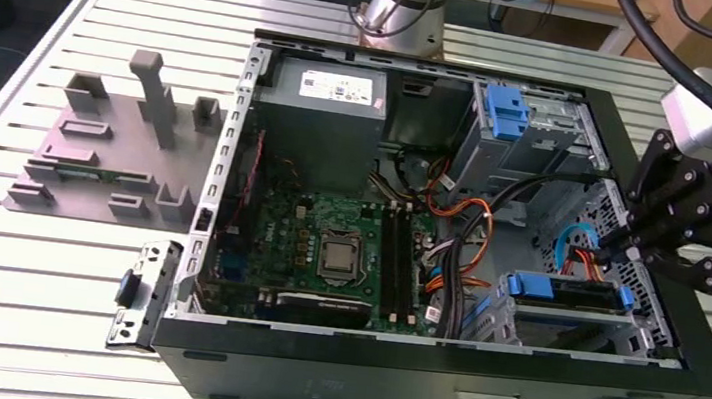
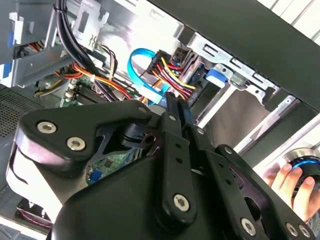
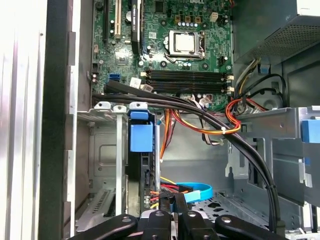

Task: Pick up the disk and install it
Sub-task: 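Insert the second disk wire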

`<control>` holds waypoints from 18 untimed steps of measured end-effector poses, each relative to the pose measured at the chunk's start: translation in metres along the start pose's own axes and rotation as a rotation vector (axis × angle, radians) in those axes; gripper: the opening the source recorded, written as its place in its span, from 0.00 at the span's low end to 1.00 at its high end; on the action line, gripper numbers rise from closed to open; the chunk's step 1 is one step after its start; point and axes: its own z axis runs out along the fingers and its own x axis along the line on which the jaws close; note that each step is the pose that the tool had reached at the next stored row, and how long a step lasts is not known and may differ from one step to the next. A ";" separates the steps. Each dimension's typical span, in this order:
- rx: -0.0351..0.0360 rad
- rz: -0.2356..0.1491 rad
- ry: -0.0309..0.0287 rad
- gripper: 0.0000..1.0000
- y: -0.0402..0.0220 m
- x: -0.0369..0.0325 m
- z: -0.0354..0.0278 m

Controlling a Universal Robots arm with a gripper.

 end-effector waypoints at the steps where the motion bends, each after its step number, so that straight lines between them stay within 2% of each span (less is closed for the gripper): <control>1: 0.0000 0.000 0.0002 0.16 0.0004 0.0019 -0.0001; 8: -0.0002 -0.001 -0.0062 0.16 0.0049 0.0134 0.0025; 18: -0.0003 -0.001 -0.0120 0.16 0.0128 0.0165 0.0093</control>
